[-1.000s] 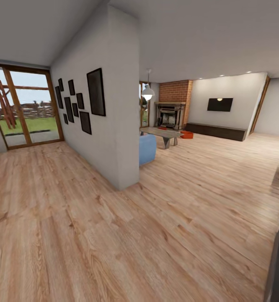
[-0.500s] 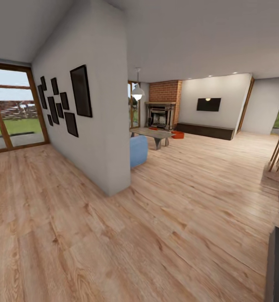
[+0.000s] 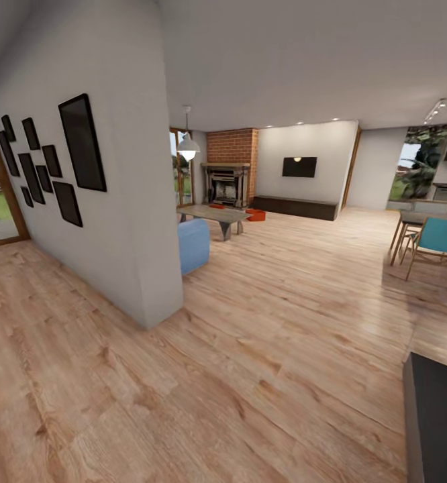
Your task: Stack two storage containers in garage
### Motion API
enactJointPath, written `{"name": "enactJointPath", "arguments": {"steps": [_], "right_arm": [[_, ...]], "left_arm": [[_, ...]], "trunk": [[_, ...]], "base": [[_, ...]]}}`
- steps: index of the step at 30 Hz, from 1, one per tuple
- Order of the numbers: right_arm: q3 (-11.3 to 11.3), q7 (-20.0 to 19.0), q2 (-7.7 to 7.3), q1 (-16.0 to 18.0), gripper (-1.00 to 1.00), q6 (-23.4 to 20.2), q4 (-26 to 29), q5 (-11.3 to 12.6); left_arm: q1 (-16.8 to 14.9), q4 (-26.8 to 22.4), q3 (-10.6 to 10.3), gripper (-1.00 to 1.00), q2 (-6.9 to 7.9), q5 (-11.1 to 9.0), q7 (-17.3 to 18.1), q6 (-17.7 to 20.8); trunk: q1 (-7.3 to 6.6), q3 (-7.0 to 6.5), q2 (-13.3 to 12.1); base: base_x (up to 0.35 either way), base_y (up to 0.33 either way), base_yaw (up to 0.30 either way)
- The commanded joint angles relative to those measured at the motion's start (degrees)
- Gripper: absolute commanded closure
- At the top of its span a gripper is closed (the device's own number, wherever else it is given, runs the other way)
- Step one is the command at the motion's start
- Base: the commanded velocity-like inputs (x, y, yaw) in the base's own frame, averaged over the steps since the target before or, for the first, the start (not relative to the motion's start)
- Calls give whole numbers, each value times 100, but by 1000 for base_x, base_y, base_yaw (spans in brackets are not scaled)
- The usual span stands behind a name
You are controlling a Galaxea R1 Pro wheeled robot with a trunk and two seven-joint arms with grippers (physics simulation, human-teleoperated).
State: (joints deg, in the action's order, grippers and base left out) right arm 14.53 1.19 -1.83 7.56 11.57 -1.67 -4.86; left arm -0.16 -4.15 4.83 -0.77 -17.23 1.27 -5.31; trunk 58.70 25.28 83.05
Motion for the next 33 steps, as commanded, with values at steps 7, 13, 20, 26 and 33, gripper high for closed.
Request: {"name": "enactJointPath", "arguments": {"steps": [7,13,20,26,33], "right_arm": [[-3,12,-2,9,-100,29,-18,-51],[3,12,-2,9,-100,25,-18,-51],[14,12,-10,9,-100,29,-18,-59],[21,12,-7,9,-100,29,-18,-72],[23,12,-10,9,-100,29,-18,-75]], "left_arm": [[-2,2,44,-100,-2,-7,12,-8],[-2,2,44,-100,-2,-7,13,-5],[-2,2,44,-100,-2,-8,12,-5],[-2,2,44,-100,-2,-8,10,-5],[-2,2,44,-100,-2,-8,12,-5]], "trunk": [[3,6,3],[3,6,3],[3,6,3],[3,6,3],[3,6,3]], "base": [[323,125,-292],[323,88,-105],[323,7,-6],[323,0,0],[323,0,0]]}}
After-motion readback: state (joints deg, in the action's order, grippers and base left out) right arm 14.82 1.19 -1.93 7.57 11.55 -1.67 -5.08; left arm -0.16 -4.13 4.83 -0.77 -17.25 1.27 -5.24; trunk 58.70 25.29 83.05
